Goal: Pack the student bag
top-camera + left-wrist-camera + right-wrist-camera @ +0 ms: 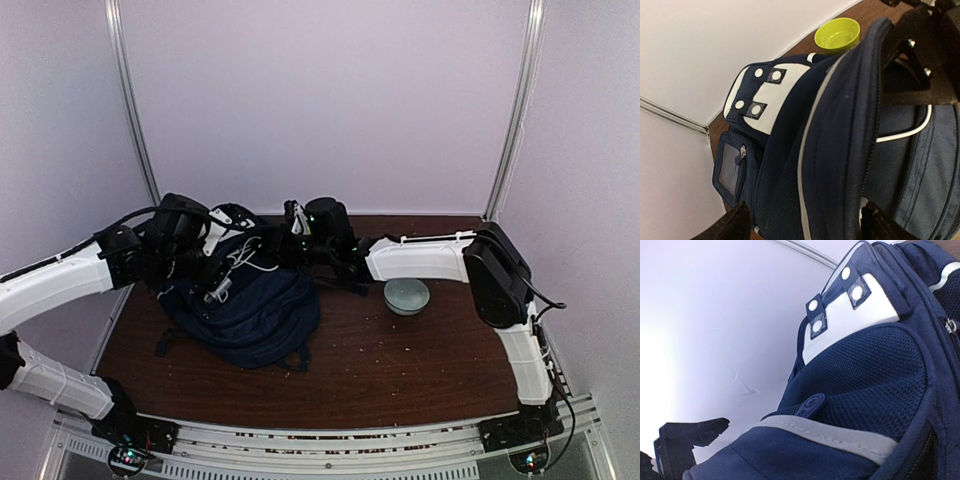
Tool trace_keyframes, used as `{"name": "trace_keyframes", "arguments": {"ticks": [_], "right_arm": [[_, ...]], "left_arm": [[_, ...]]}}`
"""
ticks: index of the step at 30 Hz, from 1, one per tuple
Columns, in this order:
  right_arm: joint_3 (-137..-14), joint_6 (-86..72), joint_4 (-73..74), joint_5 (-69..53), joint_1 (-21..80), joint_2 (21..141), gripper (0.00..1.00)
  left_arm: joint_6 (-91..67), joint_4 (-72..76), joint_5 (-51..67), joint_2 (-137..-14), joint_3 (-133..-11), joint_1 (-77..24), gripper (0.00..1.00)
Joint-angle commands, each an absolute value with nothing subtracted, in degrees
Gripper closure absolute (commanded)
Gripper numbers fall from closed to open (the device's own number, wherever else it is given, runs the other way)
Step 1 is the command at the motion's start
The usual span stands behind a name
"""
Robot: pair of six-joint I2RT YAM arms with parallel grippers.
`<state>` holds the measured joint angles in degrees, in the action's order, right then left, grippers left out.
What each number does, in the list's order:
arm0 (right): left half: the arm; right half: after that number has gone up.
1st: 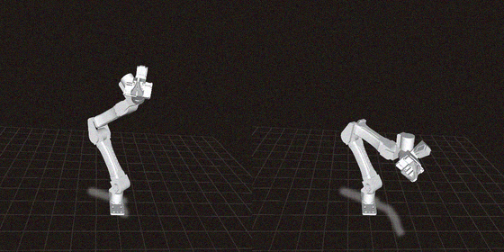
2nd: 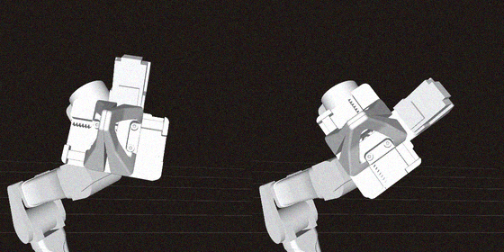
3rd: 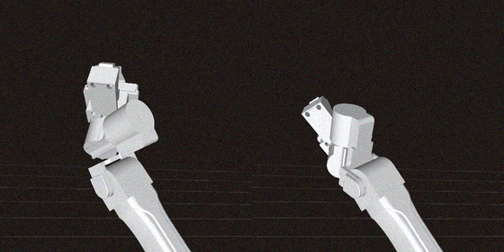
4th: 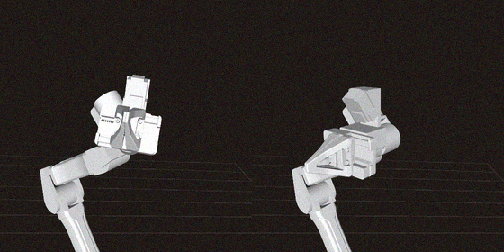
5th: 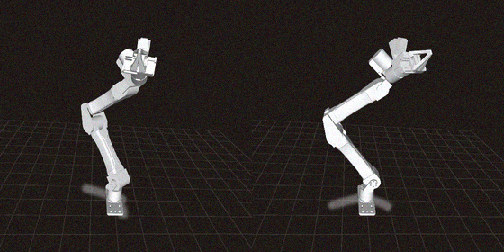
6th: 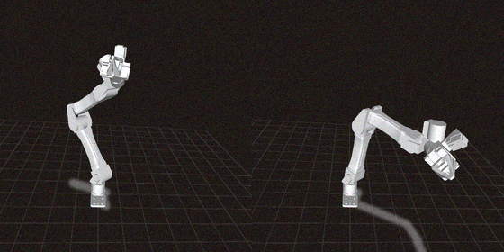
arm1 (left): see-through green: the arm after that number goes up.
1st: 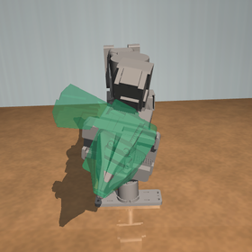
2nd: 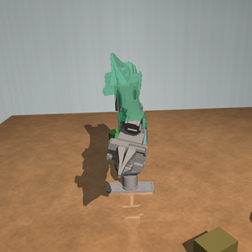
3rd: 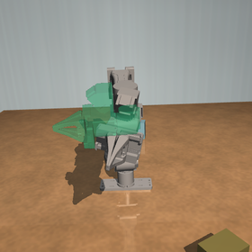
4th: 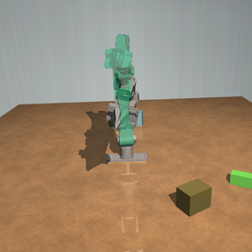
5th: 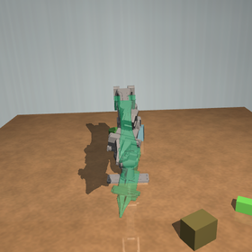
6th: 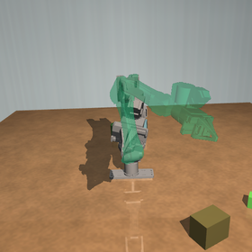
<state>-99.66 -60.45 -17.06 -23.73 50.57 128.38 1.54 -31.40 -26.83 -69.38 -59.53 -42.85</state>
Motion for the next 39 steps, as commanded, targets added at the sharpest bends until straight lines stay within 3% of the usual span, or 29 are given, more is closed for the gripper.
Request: {"name": "trace_keyframes", "arguments": {"ticks": [1, 3, 8, 12, 20, 36, 39], "right_arm": [[-103.93, -60.91, -16.5, -12.69, 48.88, 130.77, 1.0], [-105.19, -61.0, -15.59, -11.04, 48.87, 132.05, 1.0], [-105.99, -61.59, -15.4, -9.11, 48.89, 134.11, 1.0], [-106.4, -61.33, -14.96, -8.6, 48.78, 134.84, 1.0], [-107.99, -61.15, -14.22, -8.21, 48.27, 135.61, 1.0], [-98.69, -61.55, -20.46, -7.96, 47.33, 127.38, 1.0], [-95.84, -61.59, -21.43, -10.46, 46.99, 126.51, 0.91]], "left_arm": [[2.62, -29.64, -28.87, -72.54, -60.1, -42.82, 0.21], [2.98, -28.96, -29.38, -73.59, -60.41, -42.84, 0.28], [2.3, -28.56, -27.8, -72.86, -61.84, -42.8, 0.68], [3.03, -25.34, -22.22, -69.37, -60.16, -43.05, 0.88], [3.92, -25.38, -20.0, -68.38, -61.01, -44.48, 1.0], [1.14, -19.25, -12.14, -74.12, -66.65, -54.93, 1.0], [-0.9, -19.01, -14.41, -75.13, -64.62, -54.8, 1.0]]}}
